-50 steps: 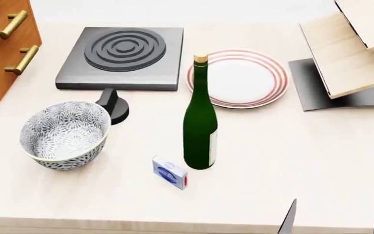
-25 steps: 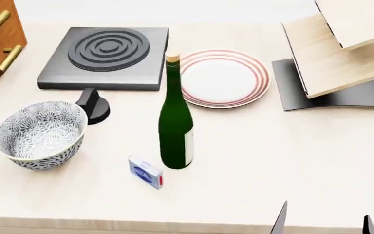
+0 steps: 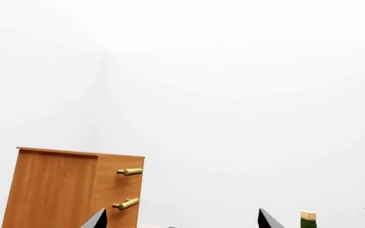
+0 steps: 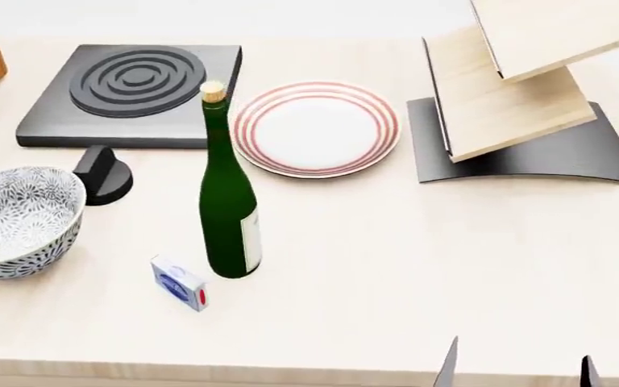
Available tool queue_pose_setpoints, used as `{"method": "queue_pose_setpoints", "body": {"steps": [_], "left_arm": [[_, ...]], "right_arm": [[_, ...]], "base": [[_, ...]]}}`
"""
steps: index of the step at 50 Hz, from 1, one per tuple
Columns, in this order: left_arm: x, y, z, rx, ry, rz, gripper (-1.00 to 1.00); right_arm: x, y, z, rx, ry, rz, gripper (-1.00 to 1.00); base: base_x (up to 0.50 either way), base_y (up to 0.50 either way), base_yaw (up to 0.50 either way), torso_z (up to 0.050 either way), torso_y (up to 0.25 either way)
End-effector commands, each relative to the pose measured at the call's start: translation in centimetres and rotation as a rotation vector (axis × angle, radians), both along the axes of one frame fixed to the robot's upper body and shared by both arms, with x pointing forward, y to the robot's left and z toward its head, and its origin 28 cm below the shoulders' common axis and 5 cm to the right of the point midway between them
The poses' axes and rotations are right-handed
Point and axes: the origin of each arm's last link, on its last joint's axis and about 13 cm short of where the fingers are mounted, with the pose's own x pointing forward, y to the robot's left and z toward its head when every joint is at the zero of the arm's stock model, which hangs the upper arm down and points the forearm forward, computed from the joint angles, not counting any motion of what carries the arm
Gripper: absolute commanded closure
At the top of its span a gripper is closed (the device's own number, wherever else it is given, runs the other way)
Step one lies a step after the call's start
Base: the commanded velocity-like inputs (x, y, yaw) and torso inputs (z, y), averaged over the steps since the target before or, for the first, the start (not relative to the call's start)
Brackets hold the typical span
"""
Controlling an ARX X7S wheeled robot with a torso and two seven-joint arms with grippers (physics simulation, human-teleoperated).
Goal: Pick up the akita bowl and put it on the plate.
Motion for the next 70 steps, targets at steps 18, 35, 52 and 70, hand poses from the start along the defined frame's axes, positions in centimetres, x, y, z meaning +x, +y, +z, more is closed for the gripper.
{"method": "queue_pose_setpoints", "body": {"steps": [18,35,52,70], "left_arm": [[-0.05,-0.05,0.00,-0.007,-0.009,-0.006,-1.00],[-0.09,-0.08,-0.06,-0.004,-0.009,-0.007,-1.00],[-0.09,-0.07,-0.11,-0.005,-0.009,-0.010,-1.00],[0.01,-0.12,-0.23,-0.005,-0.005,-0.010,-1.00]], "right_arm": [[-0.40,0.52,-0.05,-0.051,-0.038,0.035,-1.00],[-0.35,0.55,-0.12,-0.054,-0.034,0.029,-1.00],[-0.36,0.69,-0.26,-0.061,-0.033,0.036,-1.00],[-0.38,0.87,-0.45,-0.073,-0.040,0.041,-1.00]], "base": [[0.40,-0.01,0.00,0.000,0.000],[0.39,-0.01,0.00,0.000,0.000],[0.14,0.00,0.00,0.000,0.000],[0.17,0.00,0.00,0.000,0.000]]}}
